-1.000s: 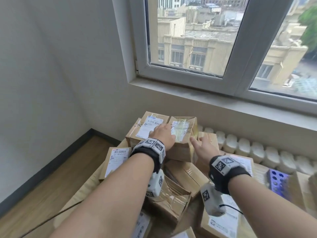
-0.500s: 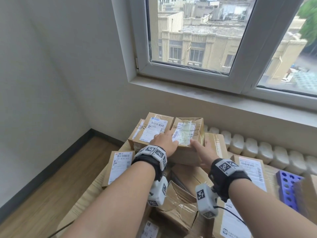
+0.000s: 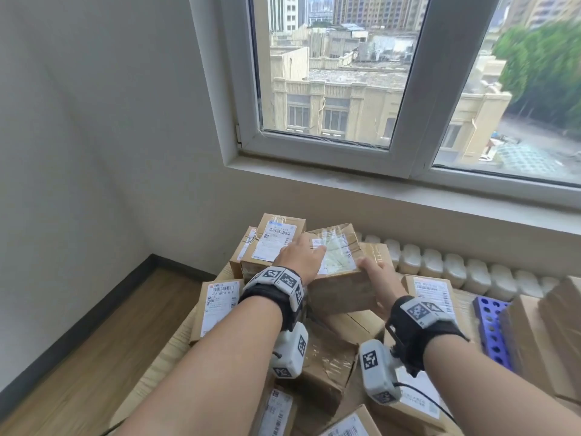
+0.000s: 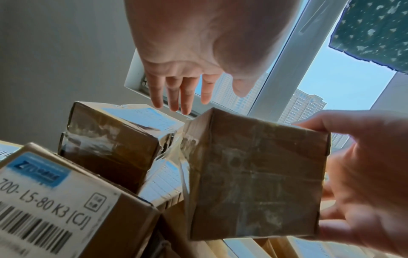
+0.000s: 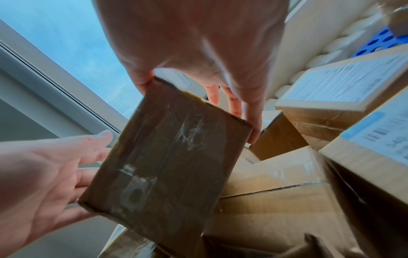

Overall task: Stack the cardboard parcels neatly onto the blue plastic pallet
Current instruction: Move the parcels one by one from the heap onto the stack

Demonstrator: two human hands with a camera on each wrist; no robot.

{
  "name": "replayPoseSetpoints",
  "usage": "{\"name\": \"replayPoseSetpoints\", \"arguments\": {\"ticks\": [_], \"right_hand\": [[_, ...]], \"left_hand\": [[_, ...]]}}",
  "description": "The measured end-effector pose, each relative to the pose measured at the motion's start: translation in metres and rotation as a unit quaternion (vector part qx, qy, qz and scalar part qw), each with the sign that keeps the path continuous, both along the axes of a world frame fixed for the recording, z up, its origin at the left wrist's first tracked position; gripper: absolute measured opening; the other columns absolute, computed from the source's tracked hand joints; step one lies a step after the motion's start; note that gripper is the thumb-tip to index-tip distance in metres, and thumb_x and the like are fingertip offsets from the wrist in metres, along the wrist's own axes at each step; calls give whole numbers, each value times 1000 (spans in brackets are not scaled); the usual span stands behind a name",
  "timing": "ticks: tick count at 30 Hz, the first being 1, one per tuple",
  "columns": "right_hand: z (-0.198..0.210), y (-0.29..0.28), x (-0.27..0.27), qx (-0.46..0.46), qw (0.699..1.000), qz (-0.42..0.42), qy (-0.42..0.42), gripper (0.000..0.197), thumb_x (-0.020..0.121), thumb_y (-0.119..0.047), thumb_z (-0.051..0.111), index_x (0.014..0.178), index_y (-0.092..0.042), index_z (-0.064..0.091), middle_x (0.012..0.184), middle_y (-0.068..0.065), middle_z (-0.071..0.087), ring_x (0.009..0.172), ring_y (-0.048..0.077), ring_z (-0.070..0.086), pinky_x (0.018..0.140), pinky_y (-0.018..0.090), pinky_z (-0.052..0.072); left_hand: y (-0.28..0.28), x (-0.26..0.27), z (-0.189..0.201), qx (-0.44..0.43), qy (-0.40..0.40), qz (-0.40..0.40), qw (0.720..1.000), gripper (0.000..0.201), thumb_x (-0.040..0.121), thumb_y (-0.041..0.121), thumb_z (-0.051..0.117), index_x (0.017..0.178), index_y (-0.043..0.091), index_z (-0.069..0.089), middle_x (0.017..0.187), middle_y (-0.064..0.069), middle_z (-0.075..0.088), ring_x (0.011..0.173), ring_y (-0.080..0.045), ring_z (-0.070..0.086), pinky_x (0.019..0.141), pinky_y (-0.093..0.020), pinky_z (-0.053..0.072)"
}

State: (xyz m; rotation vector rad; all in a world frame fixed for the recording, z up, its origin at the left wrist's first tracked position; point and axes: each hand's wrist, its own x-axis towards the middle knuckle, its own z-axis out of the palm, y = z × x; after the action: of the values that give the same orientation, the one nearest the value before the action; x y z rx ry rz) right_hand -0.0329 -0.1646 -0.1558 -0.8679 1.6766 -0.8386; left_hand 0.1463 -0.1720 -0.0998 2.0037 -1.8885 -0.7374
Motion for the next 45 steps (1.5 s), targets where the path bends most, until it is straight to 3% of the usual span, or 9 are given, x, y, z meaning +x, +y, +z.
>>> {"name": "replayPoseSetpoints", "arguments": {"ticks": [12, 15, 19, 22, 26, 33, 37, 42, 45], "right_hand": [[78, 120, -17, -64, 996, -59, -36, 55, 72, -50, 52, 107, -8, 61, 106, 17, 70, 99, 35, 68, 91, 56, 53], [84, 154, -32, -55, 994, -90, -41, 65, 70, -57, 53, 116, -12, 55, 111, 15, 68, 99, 33, 68, 90, 53, 54], [90, 203, -49, -66, 990, -114, -57, 37, 94, -42, 46, 110, -10, 57, 92, 9, 68, 85, 28, 66, 88, 48, 54], [89, 235, -68, -72, 985, -136, -76, 25, 97, -35, 45, 97, -15, 60, 81, 3, 64, 79, 25, 64, 80, 42, 56], [90, 269, -92, -87, 980, -158, -88, 20, 98, -32, 47, 95, -16, 58, 83, 3, 62, 76, 20, 64, 70, 35, 56], [90, 304, -140, -87, 974, -170, -121, 22, 95, -33, 50, 100, -13, 57, 94, 9, 61, 88, 31, 64, 85, 47, 55], [93, 323, -184, -74, 977, -153, -131, 15, 92, -29, 52, 90, -14, 51, 97, 10, 53, 85, 31, 61, 75, 41, 56], [97, 332, -240, -51, 981, -150, -113, 31, 95, -39, 51, 110, -15, 60, 107, 11, 62, 91, 26, 63, 76, 38, 56], [91, 331, -264, -41, 984, -152, -84, 33, 96, -41, 52, 117, -16, 56, 105, 6, 62, 88, 21, 63, 74, 36, 54]], "left_hand": [[70, -26, 29, 75, 176, 39, 981, 70, 98, 56, 33, 153, 15, 20, 158, -9, 27, 143, -29, 29, 115, -43, 25], [96, -44, 35, 110, 224, 29, 968, 77, 94, 63, 33, 152, 14, 20, 155, -10, 31, 138, -33, 37, 114, -48, 30], [122, -69, 30, 161, 261, 20, 952, 105, 72, 86, 27, 152, 18, 21, 153, -10, 35, 130, -35, 46, 99, -44, 44], [148, -88, 39, 192, 317, 16, 929, 93, 86, 76, 35, 152, 12, 23, 149, -14, 39, 126, -33, 48, 67, -32, 47], [171, -113, 41, 222, 349, -22, 910, 81, 91, 71, 35, 141, 8, 43, 135, -19, 53, 121, -34, 53, 97, -42, 46], [187, -160, 46, 228, 360, -37, 904, 69, 84, 70, 45, 120, 11, 56, 107, -13, 64, 94, -28, 62, 89, -44, 53], [202, -199, 49, 235, 351, -55, 905, 58, 85, 57, 47, 116, 9, 57, 104, -16, 65, 94, -32, 64, 90, -45, 53], [224, -251, 44, 266, 349, -52, 897, 33, 87, 44, 45, 77, 14, 52, 63, -3, 53, 59, -21, 50, 71, -31, 46], [230, -281, 32, 290, 349, -64, 889, 21, 93, 28, 41, 78, 17, 50, 79, -9, 54, 76, -27, 54, 84, -42, 52]]}}
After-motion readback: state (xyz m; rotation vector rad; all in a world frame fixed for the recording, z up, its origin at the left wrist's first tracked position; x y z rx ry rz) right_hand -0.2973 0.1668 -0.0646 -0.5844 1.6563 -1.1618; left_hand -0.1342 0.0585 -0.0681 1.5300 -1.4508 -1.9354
